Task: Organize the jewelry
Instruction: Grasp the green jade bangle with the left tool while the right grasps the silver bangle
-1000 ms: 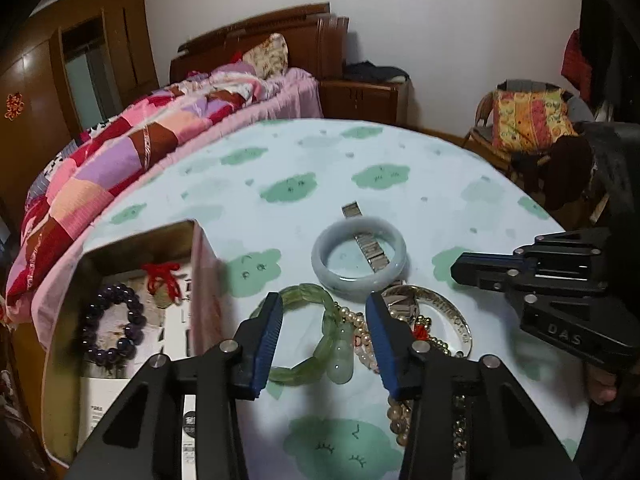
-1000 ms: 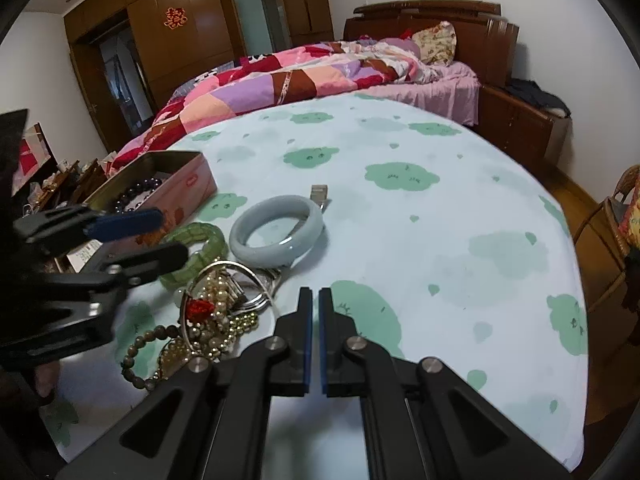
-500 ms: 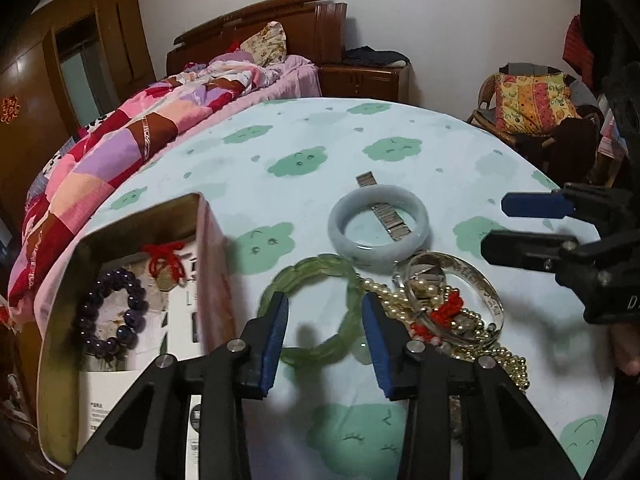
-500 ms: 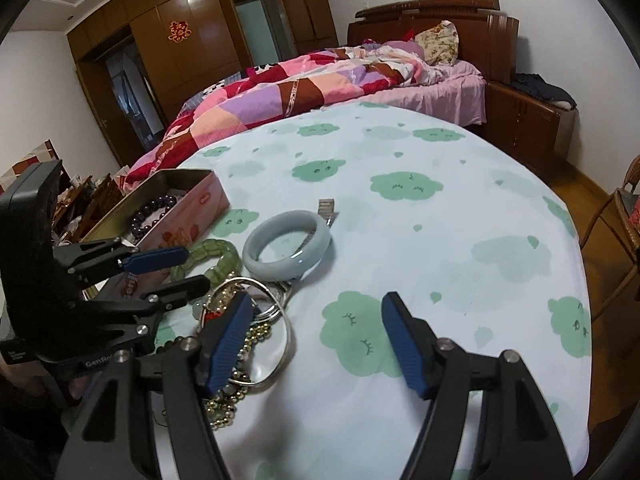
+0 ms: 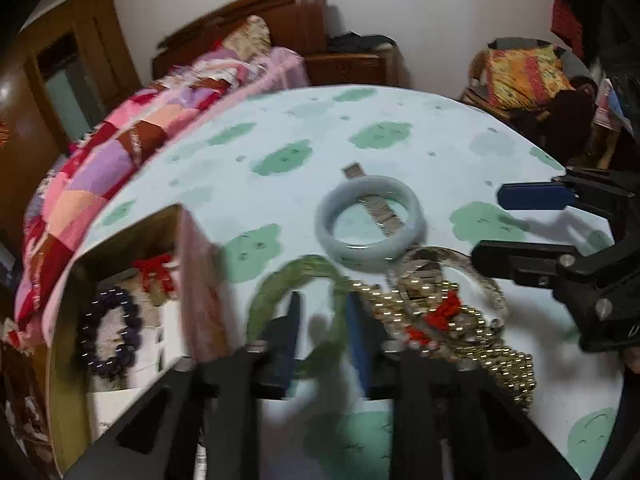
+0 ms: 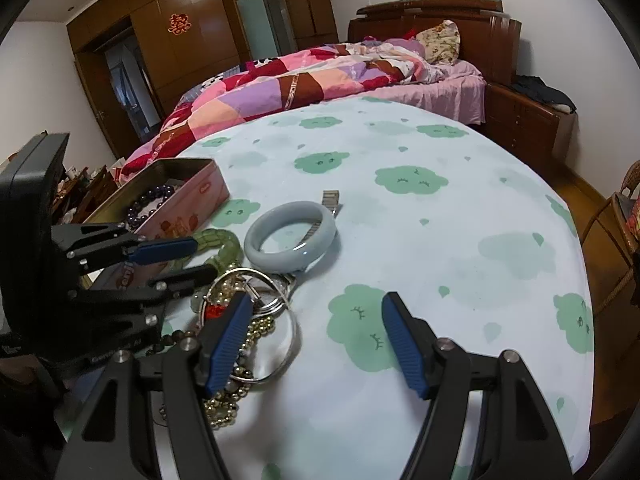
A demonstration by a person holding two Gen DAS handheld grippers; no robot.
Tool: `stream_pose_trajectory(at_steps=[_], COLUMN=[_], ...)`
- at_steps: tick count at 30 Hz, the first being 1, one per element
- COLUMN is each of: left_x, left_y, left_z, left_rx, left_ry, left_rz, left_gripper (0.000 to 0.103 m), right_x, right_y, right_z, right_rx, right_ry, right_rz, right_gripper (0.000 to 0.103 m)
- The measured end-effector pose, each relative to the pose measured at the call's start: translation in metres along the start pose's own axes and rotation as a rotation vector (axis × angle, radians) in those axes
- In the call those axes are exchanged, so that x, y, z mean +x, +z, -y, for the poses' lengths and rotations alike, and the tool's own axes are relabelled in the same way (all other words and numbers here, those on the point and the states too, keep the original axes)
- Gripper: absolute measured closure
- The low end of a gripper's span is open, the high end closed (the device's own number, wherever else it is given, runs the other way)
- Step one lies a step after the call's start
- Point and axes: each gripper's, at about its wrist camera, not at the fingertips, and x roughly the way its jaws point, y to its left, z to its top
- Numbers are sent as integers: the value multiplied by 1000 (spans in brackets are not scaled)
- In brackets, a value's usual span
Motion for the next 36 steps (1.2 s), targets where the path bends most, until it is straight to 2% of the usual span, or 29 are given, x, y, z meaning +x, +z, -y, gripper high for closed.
stream_pose_trajectory(at_steps=[2,4,6,8,12,17,20,24,26,28,30,31,36], left_x=[1,4,3,0,-24,-56,-65,-63,-61,-58,-59,-61,-72], left_y=[3,3,2,-1,-7,-8,-6,-8,-9,-10,-11,-11,-10], left_z=[10,12,5,-8,-33,-38,-33,-35,-37,-40,-41,-41,-42], left_rx=[56,64,23,-56,-196,-234,-219,-224,-230,-238,-242,-242,-237], left_ry=[6,7,-32,-83,-128,-120,-122,-125,-127,-123,-124,-123,-105], left_rz=[2,-7,-8,2,69,150,174,169,163,157,159,162,189], left_gripper=[87,86,88,97,97,97,97,97,97,97,97,97,97], right_x=[0,1,0,-1,-1,-1,5,25,29,33,34,32,14], right_y=[-1,-1,-1,-1,-1,-1,-1,2,3,4,5,4,3], right_z=[-1,-2,-3,-2,-4,-19,-33,-36,-35,-35,-34,-33,-37], right_rx=[-3,-9,-13,-13,-15,-54,-99,-109,-107,-107,-103,-98,-113], right_ry=[-1,-5,-5,-4,7,67,94,91,85,86,85,99,88], right_rz=[-2,-4,-3,-1,-6,-16,-56,-145,-162,-176,-178,-175,-117], right_gripper=[32,32,32,31,28,9,8,8,8,12,35,40,40])
